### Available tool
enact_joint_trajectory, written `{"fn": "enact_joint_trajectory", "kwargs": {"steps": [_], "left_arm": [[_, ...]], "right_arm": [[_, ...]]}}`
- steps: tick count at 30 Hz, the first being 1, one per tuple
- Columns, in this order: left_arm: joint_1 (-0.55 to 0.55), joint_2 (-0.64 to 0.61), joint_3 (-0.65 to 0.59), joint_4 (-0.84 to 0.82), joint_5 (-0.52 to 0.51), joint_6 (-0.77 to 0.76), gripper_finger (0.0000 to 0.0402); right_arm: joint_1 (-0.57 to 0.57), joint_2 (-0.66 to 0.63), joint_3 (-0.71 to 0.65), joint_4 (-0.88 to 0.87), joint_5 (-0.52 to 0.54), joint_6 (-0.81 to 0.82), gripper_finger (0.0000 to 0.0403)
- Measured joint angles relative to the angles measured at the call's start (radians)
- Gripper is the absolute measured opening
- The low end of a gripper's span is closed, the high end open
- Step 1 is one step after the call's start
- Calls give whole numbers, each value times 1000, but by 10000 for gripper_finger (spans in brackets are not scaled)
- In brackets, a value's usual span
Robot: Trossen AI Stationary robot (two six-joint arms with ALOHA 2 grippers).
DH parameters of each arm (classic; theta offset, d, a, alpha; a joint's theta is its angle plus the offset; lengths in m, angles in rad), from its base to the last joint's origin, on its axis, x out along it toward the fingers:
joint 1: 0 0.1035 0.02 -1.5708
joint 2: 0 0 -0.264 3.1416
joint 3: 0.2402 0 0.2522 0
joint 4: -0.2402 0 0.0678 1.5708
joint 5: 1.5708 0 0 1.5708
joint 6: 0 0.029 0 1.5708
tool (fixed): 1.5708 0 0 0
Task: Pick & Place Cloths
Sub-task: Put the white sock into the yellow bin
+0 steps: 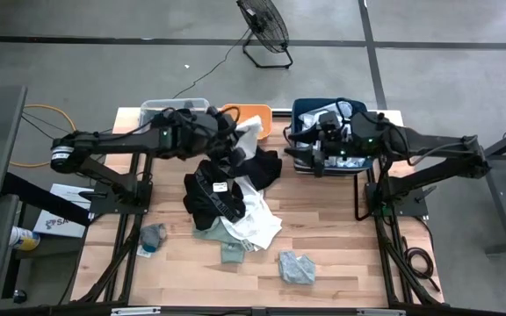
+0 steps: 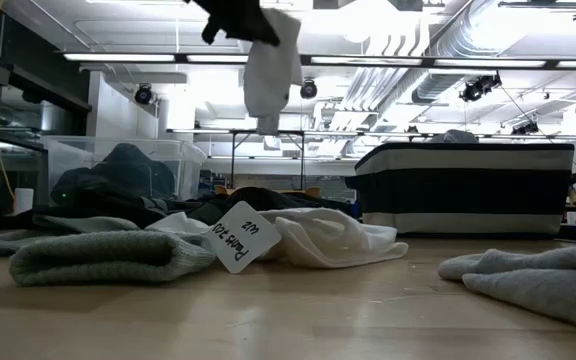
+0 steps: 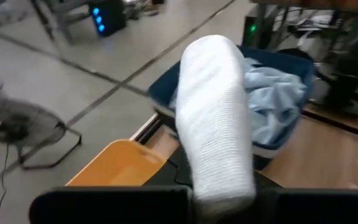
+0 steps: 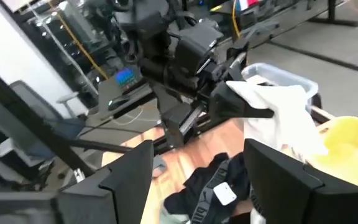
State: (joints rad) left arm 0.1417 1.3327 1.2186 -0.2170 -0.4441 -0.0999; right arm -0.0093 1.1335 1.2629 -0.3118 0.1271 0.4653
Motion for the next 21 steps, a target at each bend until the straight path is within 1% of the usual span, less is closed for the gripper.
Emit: {"fn": "enact_joint_trajectory", "kwargs": {"steps": [6,11,17,21], "left_arm": [[112,22,1,-39,48,-58,4],[191,87,0,-36,83,-61,4],[259,188,0,22,87,40,4],[290,246,0,102,84,155,4]], "right_arm": [[0,-19,0,-41,40,-1,242],[0,-18,0,-75,57,-1,242],[0,-18,0,-103,57,-1,242],[0,-18,0,-104,57,0,242]]}}
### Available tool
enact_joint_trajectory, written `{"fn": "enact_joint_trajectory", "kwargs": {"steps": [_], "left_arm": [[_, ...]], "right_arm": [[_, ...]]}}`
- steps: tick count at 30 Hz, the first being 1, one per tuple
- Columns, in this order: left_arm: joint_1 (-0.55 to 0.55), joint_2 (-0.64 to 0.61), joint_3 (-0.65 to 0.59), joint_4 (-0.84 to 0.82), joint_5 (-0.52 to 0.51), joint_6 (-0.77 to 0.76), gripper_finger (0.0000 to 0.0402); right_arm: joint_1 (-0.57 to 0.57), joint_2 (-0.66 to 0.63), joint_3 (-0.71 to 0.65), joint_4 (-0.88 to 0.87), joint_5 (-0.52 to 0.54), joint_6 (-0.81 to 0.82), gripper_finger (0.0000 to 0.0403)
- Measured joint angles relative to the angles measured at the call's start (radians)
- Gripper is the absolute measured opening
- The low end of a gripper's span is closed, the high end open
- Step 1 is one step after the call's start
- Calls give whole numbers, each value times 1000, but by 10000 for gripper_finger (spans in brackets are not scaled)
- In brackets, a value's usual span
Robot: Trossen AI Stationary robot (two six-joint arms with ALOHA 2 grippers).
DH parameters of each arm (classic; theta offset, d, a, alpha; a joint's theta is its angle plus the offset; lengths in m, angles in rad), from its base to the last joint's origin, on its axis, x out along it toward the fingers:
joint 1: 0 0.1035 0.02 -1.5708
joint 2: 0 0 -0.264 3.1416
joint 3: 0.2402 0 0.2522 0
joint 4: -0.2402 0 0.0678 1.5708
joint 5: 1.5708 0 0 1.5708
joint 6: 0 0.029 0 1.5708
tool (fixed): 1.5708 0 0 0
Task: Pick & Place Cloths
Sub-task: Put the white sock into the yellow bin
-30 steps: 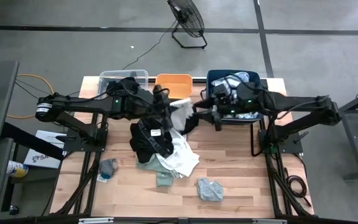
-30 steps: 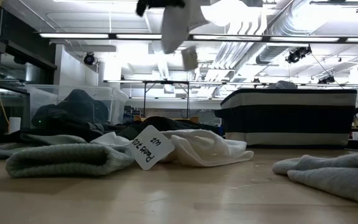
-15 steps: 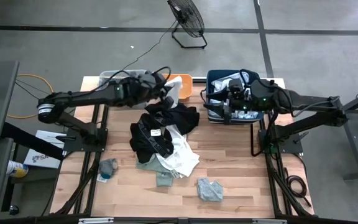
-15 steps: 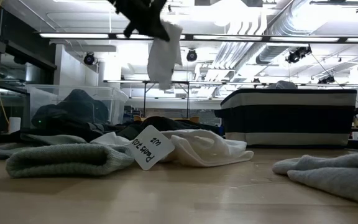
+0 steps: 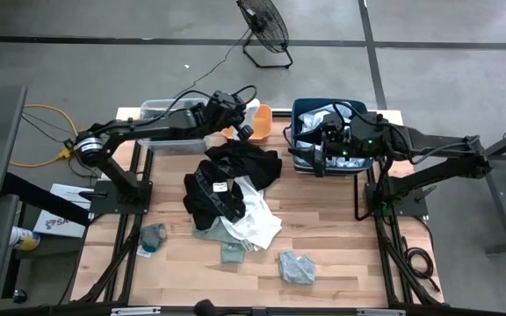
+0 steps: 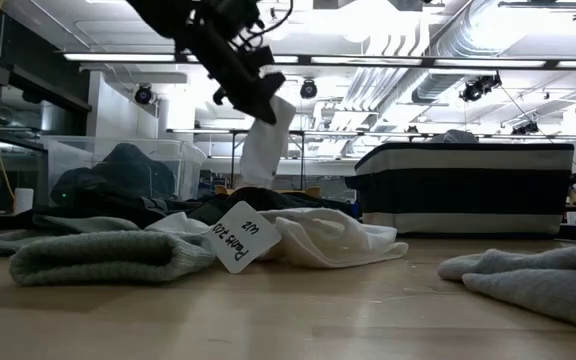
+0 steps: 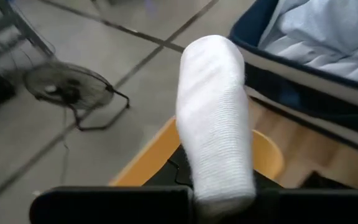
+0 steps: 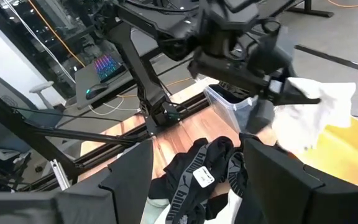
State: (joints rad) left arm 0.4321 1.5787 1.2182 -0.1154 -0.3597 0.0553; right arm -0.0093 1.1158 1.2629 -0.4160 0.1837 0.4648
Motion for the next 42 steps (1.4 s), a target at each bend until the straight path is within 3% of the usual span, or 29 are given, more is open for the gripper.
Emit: {"fn": "enact_joint_trajectory", "kwargs": {"steps": [6,14,20,29,42], "left_arm": [[22,68,0,84,-22,145,4],[28,170,0,86,-121,197,4],[36,189,0,41,-122,56,4],[126,189,2,-95,102,-246,4],[137,203,45,-201,191,-481,9]], "right_arm": [[0,0,0,-1,-1,0,242],[0,0,0,-2,-3,0,242],[0,0,0,-4,-1,0,242],[0,0,0,-30,1,0,242],[0,0,0,-41,26,0,242]]}}
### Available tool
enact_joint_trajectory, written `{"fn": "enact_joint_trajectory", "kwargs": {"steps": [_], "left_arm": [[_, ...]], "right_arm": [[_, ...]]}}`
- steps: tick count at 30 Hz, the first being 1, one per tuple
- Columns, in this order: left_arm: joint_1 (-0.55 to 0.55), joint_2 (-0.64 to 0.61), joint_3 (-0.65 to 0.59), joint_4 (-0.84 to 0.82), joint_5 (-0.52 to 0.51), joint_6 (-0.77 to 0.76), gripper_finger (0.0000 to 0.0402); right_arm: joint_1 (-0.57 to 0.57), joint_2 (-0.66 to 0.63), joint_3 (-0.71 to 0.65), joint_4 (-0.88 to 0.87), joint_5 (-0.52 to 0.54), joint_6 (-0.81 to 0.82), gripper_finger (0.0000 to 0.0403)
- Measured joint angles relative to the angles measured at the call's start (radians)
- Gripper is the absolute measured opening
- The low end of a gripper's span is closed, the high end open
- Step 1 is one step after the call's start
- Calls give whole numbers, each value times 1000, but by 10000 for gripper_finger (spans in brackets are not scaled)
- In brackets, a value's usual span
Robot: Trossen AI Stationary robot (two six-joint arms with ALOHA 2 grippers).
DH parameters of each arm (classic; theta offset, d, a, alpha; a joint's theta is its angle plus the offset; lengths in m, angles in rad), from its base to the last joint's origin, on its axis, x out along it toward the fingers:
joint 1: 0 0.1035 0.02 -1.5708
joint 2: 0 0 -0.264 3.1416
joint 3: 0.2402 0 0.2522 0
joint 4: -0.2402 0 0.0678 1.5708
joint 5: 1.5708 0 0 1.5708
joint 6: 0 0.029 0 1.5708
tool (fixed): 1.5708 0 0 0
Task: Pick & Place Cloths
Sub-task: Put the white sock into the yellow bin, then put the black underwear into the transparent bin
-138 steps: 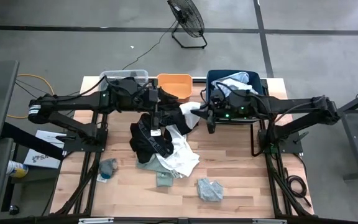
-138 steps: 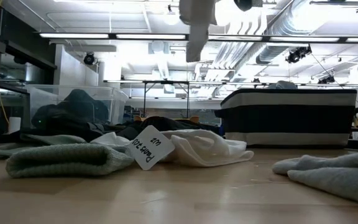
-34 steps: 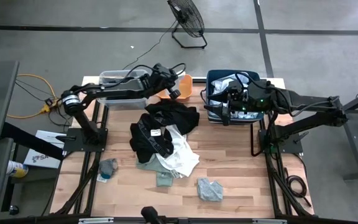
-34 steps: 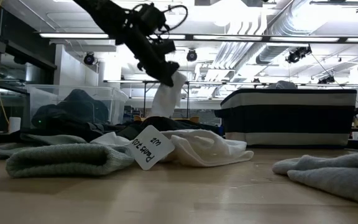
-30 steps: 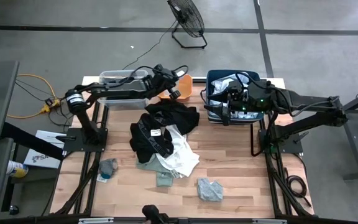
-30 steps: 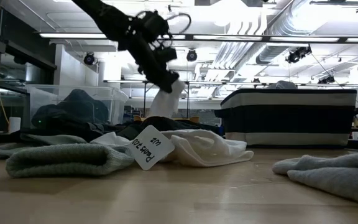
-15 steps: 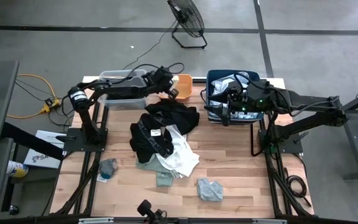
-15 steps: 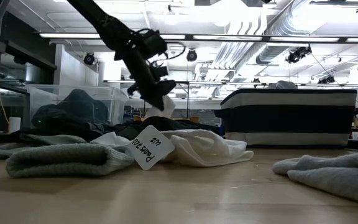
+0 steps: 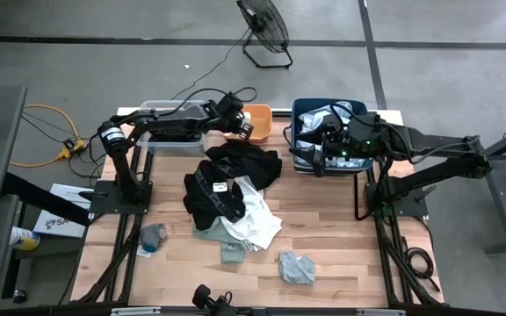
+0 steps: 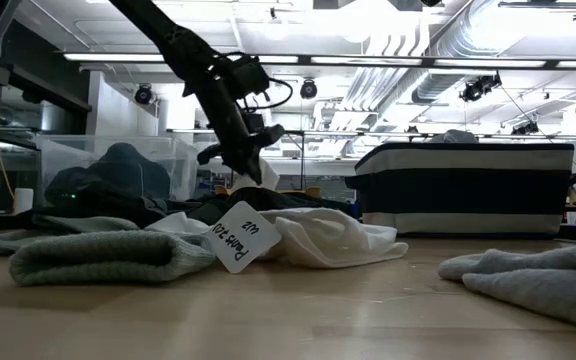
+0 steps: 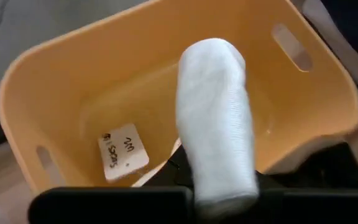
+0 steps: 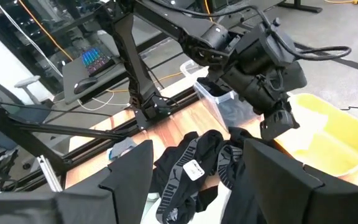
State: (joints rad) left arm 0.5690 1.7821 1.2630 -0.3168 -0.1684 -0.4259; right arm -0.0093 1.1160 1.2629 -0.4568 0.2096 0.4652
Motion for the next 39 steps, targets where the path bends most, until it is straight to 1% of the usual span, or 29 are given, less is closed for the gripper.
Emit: {"fn": "enact_joint_trajectory", "kwargs": {"steps": [2,10,17,21,25,29,31,33,39], "left_arm": [[0,2,18,1,4,-5,25],[1,5,70,-16,2,-8,118],[0,5,122,-23,5,-4,190],[1,5,147,-35,63,10,221],[0,5,200,-104,143,2,229],[-10,4,266,-239,216,4,230],[-25,-11,290,-311,221,23,230],[-48,-32,303,-345,220,45,230],[-117,-98,303,-507,218,79,230]], "right_arm": [[0,0,0,0,-1,0,242],[1,0,0,-1,-7,6,242],[1,0,0,-3,-7,8,242],[1,0,0,-3,-7,9,242],[1,0,0,-3,-7,9,242],[1,0,0,-3,-7,17,242],[1,0,0,-3,-8,28,242],[1,0,0,-4,-9,28,242],[1,0,0,-37,-10,29,242]]}}
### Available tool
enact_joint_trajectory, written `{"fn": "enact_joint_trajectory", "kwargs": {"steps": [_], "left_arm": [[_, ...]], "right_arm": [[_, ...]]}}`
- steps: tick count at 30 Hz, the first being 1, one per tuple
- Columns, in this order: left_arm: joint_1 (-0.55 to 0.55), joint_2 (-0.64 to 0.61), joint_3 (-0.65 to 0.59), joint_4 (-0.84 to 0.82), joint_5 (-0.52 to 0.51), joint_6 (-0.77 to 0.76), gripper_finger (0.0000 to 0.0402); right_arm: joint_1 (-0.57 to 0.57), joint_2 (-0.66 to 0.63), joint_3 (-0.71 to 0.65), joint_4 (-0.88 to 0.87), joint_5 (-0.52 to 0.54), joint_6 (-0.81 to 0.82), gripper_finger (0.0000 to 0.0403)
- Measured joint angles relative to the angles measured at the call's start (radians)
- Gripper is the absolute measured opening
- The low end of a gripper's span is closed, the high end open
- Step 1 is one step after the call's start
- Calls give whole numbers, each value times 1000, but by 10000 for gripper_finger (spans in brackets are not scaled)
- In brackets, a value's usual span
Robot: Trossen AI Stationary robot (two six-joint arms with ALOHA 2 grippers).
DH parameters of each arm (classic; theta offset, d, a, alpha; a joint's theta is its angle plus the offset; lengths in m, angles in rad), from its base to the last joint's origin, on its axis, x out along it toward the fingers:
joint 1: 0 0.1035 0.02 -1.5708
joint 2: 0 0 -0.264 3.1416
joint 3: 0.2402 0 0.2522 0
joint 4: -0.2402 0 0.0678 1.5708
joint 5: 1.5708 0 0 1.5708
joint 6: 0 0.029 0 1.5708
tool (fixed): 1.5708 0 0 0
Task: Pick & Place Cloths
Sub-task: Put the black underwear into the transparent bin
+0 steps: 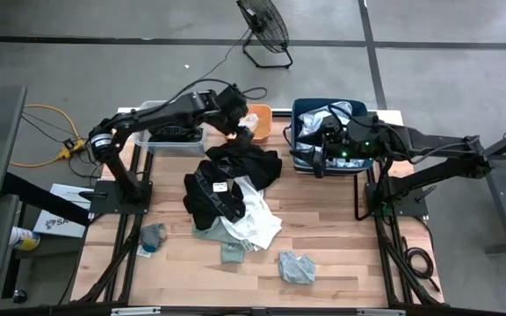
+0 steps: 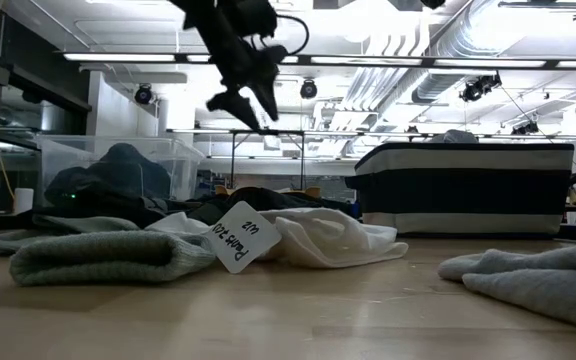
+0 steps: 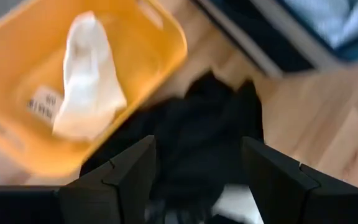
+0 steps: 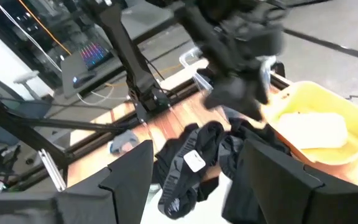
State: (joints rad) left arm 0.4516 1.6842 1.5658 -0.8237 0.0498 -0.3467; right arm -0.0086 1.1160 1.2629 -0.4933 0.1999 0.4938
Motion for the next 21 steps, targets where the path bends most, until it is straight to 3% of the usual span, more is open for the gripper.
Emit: {"fn": "enact_joint_trajectory", "kwargs": {"steps": [6,12,21], "left_arm": [[-84,-39,-1,-168,-46,14,230],[-165,-45,-8,-361,-60,138,230],[-295,-45,-135,-428,7,505,230]], "right_arm": [[0,0,0,-79,-1,11,242],[0,0,0,-84,-1,32,242],[0,0,0,-84,-1,29,242]]}}
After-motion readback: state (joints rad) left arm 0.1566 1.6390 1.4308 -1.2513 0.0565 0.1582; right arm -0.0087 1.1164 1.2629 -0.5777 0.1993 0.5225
